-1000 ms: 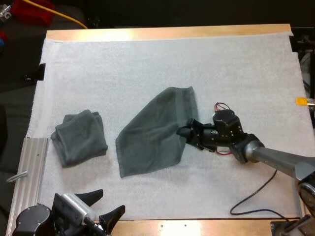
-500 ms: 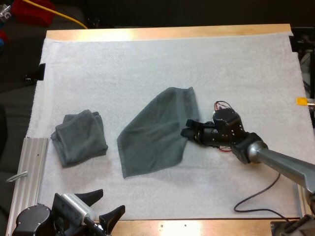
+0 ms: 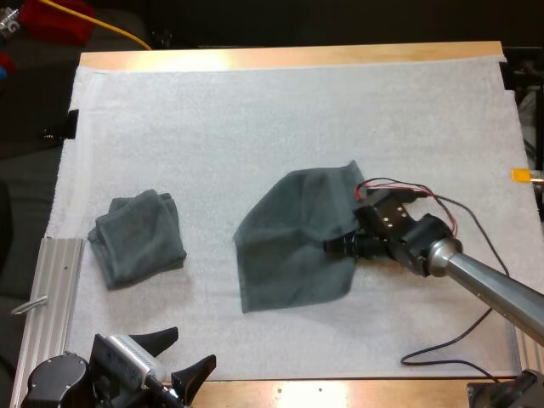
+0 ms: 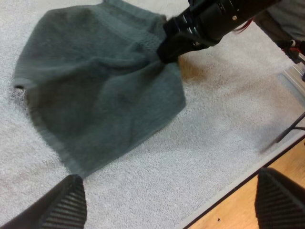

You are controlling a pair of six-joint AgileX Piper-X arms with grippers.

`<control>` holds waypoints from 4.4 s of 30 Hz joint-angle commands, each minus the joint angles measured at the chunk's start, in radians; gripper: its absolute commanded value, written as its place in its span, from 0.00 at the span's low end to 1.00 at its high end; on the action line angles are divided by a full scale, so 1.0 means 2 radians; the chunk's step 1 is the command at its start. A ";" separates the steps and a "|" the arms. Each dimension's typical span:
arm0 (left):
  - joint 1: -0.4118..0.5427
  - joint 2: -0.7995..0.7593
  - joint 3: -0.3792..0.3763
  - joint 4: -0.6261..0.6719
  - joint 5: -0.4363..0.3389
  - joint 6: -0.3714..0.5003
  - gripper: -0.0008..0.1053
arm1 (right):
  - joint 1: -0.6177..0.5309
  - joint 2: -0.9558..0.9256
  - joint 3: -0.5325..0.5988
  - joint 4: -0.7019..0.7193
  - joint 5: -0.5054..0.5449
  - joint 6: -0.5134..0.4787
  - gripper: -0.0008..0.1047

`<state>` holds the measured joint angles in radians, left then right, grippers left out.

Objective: Pick towel from pile, fold and stack

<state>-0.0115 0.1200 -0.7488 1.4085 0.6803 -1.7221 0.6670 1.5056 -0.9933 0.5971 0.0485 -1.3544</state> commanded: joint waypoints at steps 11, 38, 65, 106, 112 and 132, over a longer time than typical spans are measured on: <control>-0.002 0.001 -0.003 0.000 0.006 0.000 0.67 | 0.065 -0.001 -0.034 0.025 0.063 0.000 0.03; -0.002 0.001 -0.003 0.000 0.006 0.000 0.67 | 0.123 0.045 -0.034 -0.057 -0.206 0.045 0.69; -0.002 0.001 -0.003 0.000 0.006 0.000 0.67 | 0.123 -0.121 -0.034 0.107 -0.086 -0.046 0.69; -0.002 0.001 -0.003 0.000 0.006 0.000 0.67 | 0.079 -0.078 0.120 -0.190 -0.236 0.266 0.69; -0.002 0.001 -0.003 0.000 0.006 0.000 0.67 | 0.082 -0.029 0.120 -0.225 -0.254 0.310 0.69; -0.002 0.001 -0.003 0.000 0.006 0.000 0.67 | 0.082 0.020 0.120 -0.308 -0.213 0.353 0.43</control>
<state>-0.0115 0.1200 -0.7488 1.4085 0.6803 -1.7221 0.8291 1.5469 -0.7560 -0.0127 -0.3787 -0.6538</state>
